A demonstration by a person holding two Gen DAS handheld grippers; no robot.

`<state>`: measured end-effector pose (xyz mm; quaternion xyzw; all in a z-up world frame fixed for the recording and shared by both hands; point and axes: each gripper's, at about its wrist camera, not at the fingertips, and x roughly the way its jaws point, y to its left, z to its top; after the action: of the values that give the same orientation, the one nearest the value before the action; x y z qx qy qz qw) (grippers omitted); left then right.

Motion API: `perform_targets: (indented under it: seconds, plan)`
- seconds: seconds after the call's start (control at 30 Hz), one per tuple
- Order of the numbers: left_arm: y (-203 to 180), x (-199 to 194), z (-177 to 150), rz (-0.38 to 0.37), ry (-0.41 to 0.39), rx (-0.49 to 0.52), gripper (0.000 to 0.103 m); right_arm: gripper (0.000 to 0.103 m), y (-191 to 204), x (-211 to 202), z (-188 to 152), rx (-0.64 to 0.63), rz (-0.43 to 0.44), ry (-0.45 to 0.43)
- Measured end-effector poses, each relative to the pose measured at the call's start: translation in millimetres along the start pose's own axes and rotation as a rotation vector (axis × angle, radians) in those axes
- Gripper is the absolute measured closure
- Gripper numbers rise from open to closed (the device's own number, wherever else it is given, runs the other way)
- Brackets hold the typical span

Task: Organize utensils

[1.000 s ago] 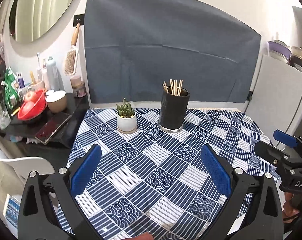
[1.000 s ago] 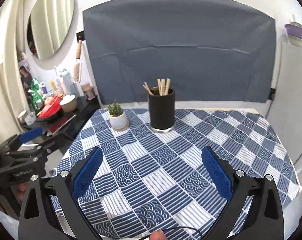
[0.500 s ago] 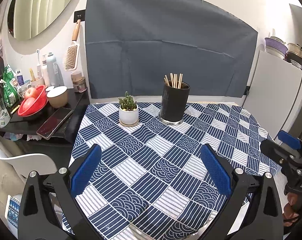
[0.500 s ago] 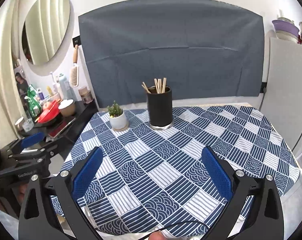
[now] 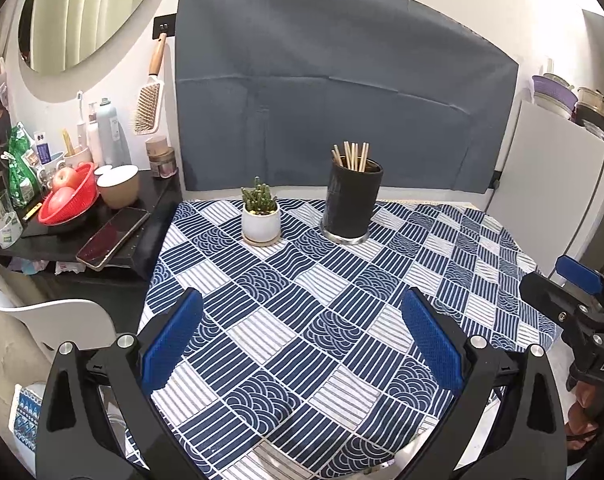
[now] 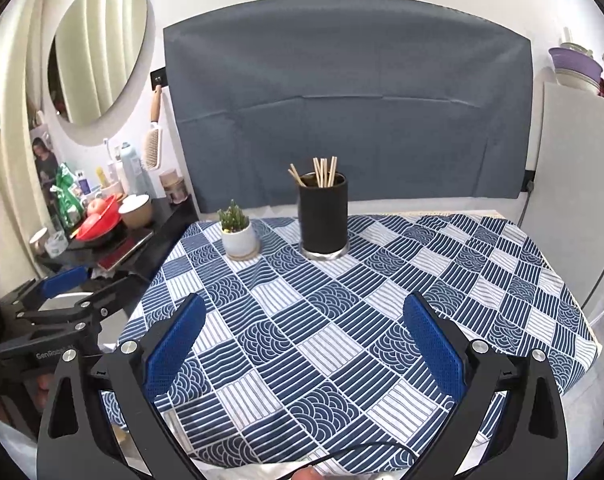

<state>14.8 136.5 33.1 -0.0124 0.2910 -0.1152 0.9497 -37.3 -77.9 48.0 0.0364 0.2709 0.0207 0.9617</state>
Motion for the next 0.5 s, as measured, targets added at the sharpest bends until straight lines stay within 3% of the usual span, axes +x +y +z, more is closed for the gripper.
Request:
perform_targets:
  seconds: [0.5]
  plan:
    - [10.2,-0.6,-1.7,0.01,0.007,-0.039,0.006,0.008,4.8,1.2,-3.3,-0.019,0.003,0.012]
